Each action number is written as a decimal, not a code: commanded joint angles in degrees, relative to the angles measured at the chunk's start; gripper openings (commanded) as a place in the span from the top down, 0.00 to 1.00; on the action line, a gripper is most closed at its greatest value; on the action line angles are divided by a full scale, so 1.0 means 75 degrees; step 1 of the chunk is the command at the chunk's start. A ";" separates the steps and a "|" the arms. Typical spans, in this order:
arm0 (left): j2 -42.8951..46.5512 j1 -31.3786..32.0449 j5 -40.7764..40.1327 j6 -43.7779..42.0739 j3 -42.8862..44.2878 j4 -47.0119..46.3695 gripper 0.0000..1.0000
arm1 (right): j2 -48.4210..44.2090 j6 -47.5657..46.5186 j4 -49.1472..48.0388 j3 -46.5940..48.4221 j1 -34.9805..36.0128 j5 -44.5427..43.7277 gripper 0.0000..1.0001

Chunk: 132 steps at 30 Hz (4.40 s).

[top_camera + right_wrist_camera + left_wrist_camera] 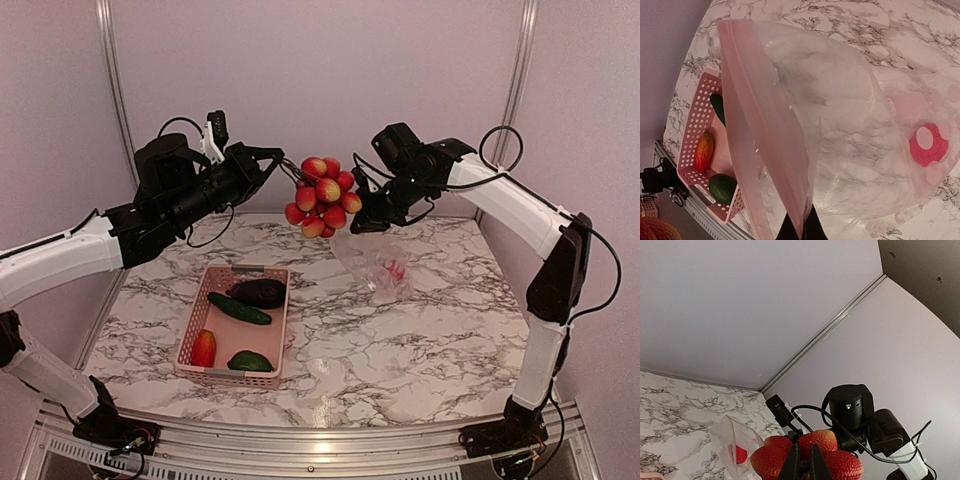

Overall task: Place the food in the zip-top bag and seal the zipper
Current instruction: Place the fake fruit in the zipper food storage bag, then adjust the zipper food storage bag at the center of the board.

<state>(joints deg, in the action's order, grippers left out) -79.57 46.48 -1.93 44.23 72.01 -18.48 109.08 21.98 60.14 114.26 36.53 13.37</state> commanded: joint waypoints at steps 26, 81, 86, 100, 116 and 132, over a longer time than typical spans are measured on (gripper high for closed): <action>-0.1312 0.0126 -0.2515 0.1290 0.0084 0.2124 1.00 | -0.0949 0.1176 -0.0668 -0.0275 0.0054 0.0632 1.00; -0.2829 0.1000 -0.1805 0.0612 0.1848 0.0308 1.00 | -0.1250 0.1764 -0.2114 -0.0824 0.0126 0.1359 1.00; -0.3416 0.0981 -0.2064 0.0986 0.2494 0.1183 1.00 | -0.1561 0.2046 -0.2718 -0.1334 0.0123 0.1670 1.00; -0.2511 0.0658 -0.0540 0.0504 0.2713 0.0368 0.42 | -0.2310 0.2884 -0.3741 -0.2297 -0.0720 0.2459 1.00; -0.0231 0.0580 -0.1250 -0.0245 -0.1255 0.2443 0.40 | -0.3078 0.3916 -0.5838 -0.4809 -0.1110 0.3163 1.00; -0.1366 0.0688 0.0038 0.0581 -0.1782 0.0500 0.41 | -0.2871 0.3811 -0.5487 -0.4385 -0.1112 0.3268 1.00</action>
<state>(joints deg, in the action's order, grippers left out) -88.16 51.59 -3.75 47.44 57.93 -9.63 87.53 49.76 21.39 80.60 28.01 36.99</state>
